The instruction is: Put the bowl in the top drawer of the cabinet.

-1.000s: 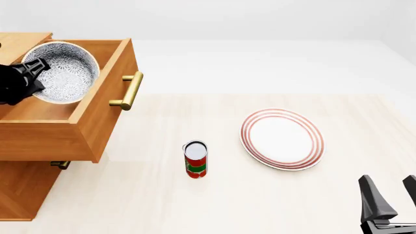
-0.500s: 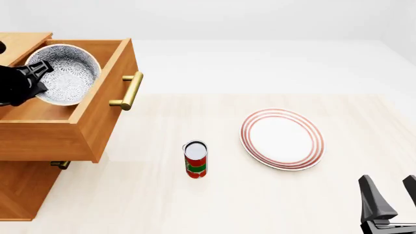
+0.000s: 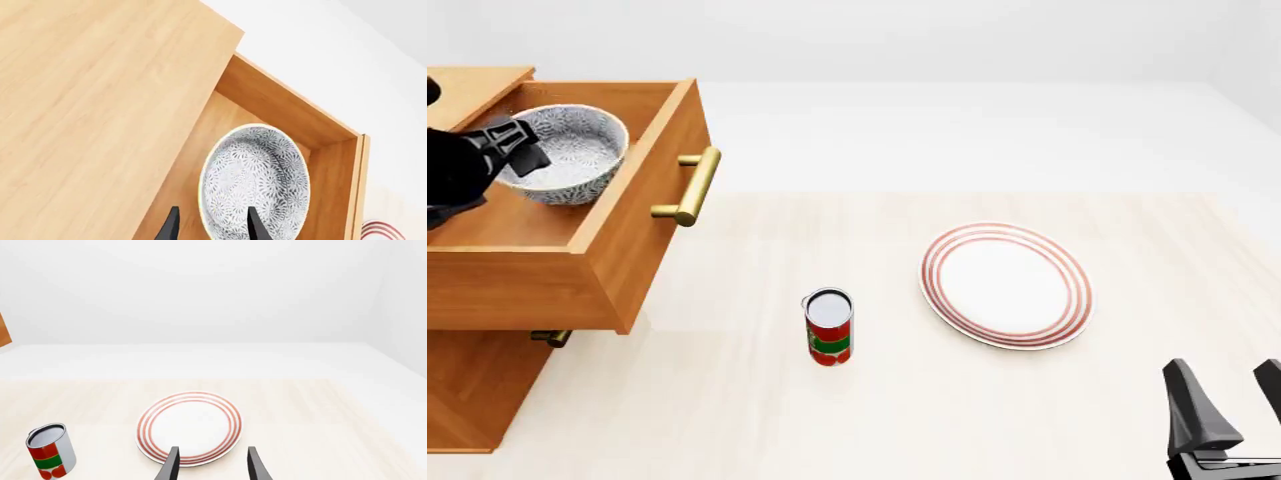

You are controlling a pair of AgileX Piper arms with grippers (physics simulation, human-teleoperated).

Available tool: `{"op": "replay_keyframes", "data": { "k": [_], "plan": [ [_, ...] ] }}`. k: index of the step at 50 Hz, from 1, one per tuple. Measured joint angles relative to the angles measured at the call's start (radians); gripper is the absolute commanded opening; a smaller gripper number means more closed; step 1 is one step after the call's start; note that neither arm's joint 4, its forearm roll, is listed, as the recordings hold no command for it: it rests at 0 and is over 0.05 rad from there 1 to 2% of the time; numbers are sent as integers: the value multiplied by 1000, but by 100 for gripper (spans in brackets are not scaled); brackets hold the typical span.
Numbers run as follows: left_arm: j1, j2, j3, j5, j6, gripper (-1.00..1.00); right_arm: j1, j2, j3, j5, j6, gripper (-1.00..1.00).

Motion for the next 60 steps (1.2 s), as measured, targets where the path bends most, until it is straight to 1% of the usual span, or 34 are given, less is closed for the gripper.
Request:
{"op": "replay_keyframes", "data": {
  "k": [18,34,49,60],
  "plan": [
    [-5,-18,-44,29,35,100,0,0,0,0,0,100],
    [-15,-72,-133,112,59,100,0,0,0,0,0,100],
    [-24,-178,-206,201,65,100,0,0,0,0,0,100],
    [-35,-303,-188,234,36,100,0,0,0,0,0,100]
  ]
}}
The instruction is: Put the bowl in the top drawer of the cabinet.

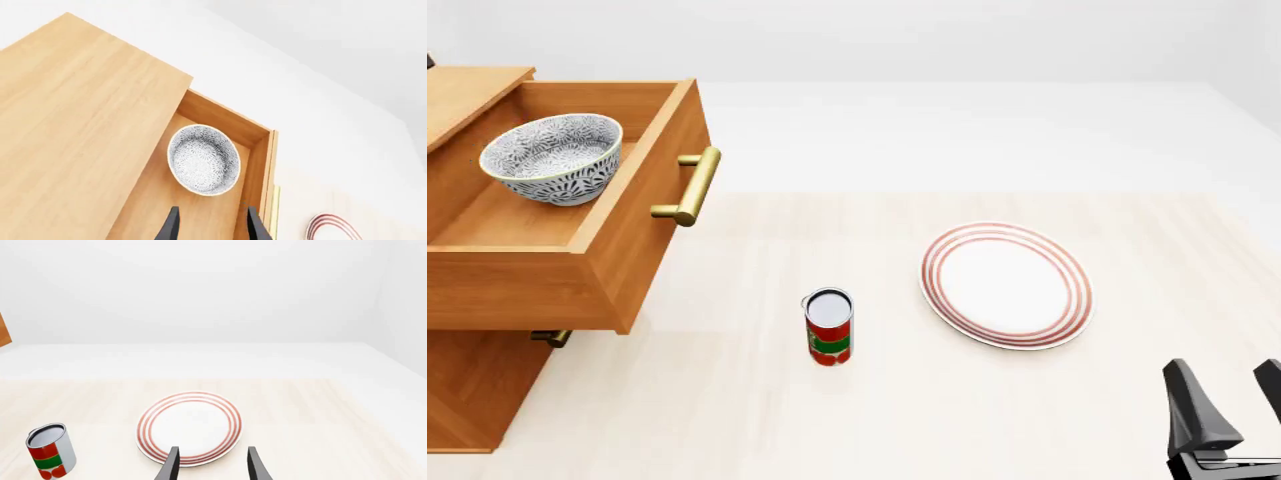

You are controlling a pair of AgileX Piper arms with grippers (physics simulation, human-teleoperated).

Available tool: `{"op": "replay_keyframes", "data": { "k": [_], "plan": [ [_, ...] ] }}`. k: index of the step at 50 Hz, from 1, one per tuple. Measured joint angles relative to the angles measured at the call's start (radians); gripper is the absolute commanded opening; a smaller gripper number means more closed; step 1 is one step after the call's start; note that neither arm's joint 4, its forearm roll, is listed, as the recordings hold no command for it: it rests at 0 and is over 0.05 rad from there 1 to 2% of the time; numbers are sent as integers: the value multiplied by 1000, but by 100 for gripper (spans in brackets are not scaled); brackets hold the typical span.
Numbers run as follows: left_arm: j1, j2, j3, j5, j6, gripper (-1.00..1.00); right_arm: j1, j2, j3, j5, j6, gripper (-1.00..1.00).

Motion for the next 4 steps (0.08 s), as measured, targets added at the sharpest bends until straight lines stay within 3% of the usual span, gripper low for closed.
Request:
{"op": "replay_keyframes", "data": {
  "k": [4],
  "plan": [
    [-12,-46,25,-4,-19,100,0,0,0,0,0,100]
  ]
}}
